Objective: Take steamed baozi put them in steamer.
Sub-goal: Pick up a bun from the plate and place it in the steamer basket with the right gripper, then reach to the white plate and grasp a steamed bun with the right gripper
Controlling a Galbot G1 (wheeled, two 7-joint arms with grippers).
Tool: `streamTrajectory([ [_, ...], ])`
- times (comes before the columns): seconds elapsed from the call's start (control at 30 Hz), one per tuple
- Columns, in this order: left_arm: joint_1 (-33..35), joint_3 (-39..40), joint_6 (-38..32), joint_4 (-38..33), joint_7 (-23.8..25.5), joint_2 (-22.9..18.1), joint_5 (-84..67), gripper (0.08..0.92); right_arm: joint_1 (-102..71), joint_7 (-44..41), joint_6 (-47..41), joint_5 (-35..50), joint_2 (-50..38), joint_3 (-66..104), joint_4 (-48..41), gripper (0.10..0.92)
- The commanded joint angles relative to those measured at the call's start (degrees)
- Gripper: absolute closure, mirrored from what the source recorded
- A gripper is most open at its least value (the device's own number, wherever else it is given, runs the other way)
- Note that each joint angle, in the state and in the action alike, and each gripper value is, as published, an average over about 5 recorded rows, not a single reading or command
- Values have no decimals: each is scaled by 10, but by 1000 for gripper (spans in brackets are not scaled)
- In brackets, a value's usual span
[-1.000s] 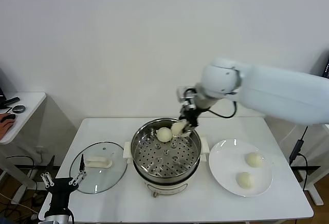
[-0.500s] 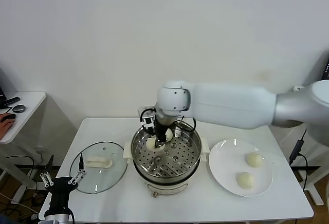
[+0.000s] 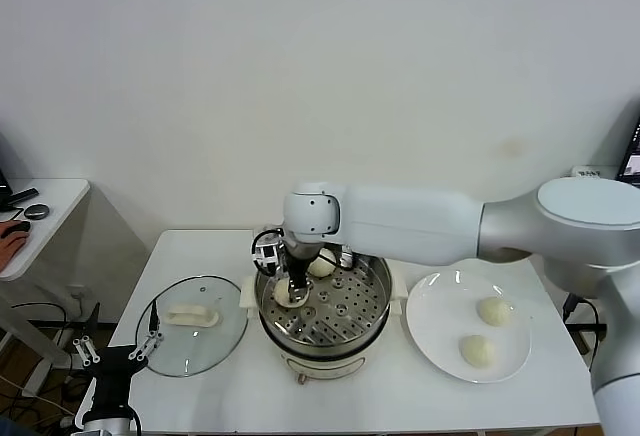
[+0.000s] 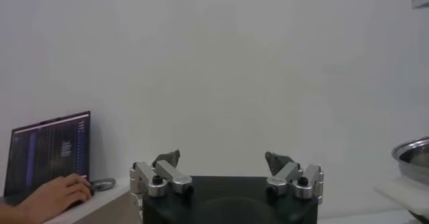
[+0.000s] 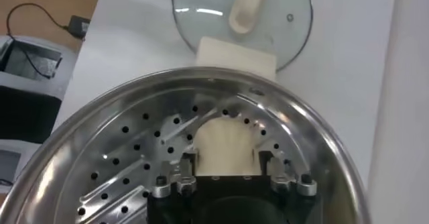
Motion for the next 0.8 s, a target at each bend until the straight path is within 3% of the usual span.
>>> streamTrajectory([
  [0.03, 0, 1, 0, 0, 0, 0, 0, 177, -9, -3, 1, -7, 7, 5, -13, 271],
  [0.13, -2, 1, 0, 0, 0, 1, 0, 177, 24, -22, 6, -8, -19, 8, 13, 217],
  [0.37, -9, 8, 3, -1, 1, 5, 0, 177, 135, -122, 48, -28, -145, 3, 110, 203],
  [0.57, -15, 16, 4, 4, 2, 12, 0, 177, 205, -230, 134, -94, -290, -26, 175, 203],
  [0.8, -21, 24, 4, 12, 3, 19, 0, 177, 186, -268, 204, -190, -453, -29, 203, 203],
])
